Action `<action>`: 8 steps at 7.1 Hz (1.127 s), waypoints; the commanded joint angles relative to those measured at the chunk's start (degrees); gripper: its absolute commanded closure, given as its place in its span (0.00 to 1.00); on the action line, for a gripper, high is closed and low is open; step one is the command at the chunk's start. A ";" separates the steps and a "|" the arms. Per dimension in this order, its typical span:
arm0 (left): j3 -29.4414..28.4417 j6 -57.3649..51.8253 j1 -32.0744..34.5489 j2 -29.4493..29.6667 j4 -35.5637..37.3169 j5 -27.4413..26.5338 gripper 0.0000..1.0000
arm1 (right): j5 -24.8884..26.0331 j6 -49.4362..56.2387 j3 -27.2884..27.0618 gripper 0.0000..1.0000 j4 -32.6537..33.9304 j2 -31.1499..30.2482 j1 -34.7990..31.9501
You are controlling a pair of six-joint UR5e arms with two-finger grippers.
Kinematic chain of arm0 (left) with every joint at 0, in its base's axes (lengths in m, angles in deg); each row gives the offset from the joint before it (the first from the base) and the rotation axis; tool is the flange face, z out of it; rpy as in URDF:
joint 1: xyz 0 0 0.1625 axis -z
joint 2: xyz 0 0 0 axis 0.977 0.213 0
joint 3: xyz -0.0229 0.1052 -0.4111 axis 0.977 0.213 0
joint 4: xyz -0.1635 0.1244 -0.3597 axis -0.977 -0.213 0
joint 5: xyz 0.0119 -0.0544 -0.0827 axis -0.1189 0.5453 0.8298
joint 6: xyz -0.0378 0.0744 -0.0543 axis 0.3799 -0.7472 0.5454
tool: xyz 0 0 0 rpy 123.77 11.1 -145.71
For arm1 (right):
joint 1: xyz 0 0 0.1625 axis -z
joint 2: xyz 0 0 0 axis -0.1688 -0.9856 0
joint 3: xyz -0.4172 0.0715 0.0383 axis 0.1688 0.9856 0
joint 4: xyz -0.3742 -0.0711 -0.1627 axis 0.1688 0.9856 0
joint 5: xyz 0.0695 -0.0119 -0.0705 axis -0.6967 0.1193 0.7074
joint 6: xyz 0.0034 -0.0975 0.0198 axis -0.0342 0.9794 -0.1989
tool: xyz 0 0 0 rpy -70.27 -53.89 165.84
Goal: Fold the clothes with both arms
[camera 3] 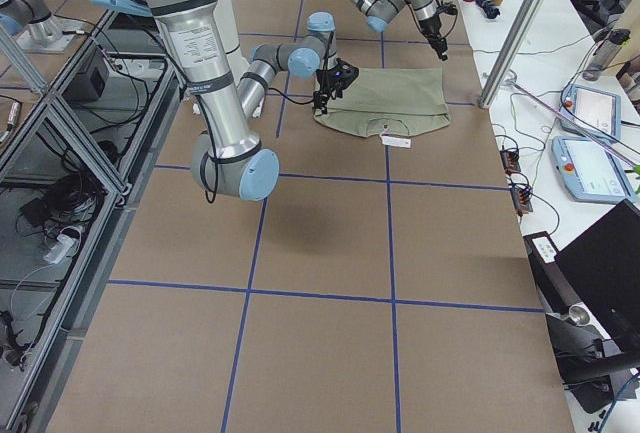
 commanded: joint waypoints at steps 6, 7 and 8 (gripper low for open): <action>26.24 -0.34 3.02 -21.33 3.05 12.52 0.57 | 0.95 42.34 12.84 0.00 4.71 12.54 5.11; 26.07 -0.43 2.93 -21.50 3.13 12.52 0.57 | 1.13 44.36 15.21 0.00 4.72 13.08 5.46; 26.07 -0.43 3.02 -22.03 3.05 12.61 0.57 | 1.56 46.21 15.58 0.00 4.72 13.08 5.55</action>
